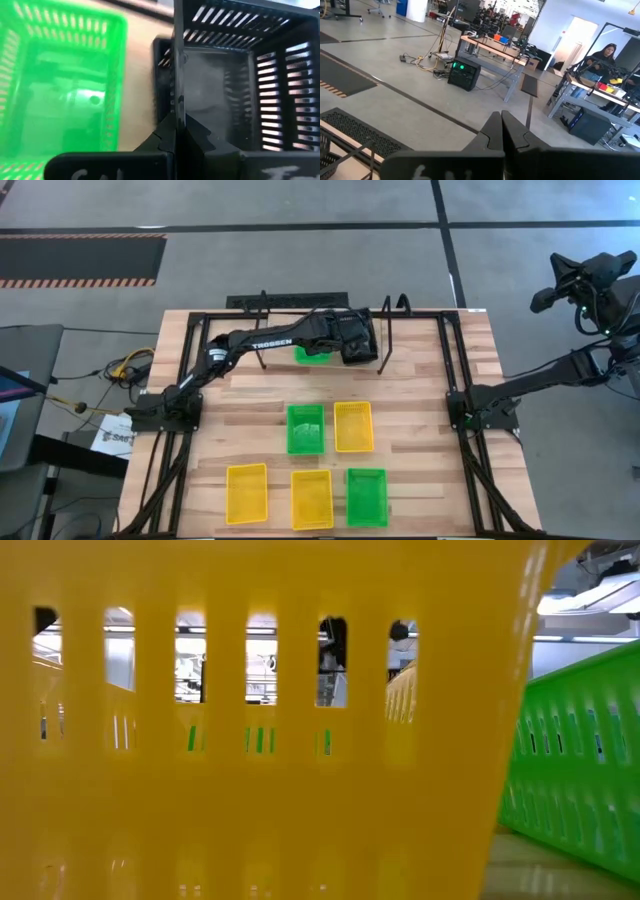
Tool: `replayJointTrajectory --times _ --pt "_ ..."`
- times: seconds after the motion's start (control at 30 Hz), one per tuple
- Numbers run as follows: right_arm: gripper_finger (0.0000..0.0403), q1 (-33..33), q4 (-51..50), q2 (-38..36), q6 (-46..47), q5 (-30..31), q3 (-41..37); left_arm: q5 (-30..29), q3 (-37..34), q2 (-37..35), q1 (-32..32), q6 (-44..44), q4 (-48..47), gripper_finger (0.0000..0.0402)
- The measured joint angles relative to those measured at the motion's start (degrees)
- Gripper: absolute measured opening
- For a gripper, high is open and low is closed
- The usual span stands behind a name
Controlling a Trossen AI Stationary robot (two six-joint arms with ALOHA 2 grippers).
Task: Stack baskets on shelf by color
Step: Stack the black basket on top of the other black stacked baskets on the shelf
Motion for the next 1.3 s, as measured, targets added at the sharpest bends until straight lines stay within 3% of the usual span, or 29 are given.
replayJointTrajectory --times 0.3,1.3 --pt "0.0001 -0.02 -0.02 0.00 -0.68 -0.24 -0.02 2.77 0.43 3.45 0.37 0.80 -0.12 0.0000" --pt "0.0001 -0.02 -0.02 0.00 -2.40 -0.39 -0.02 8.68 0.86 3.44 2.26 8.73 4.63 0.0010"
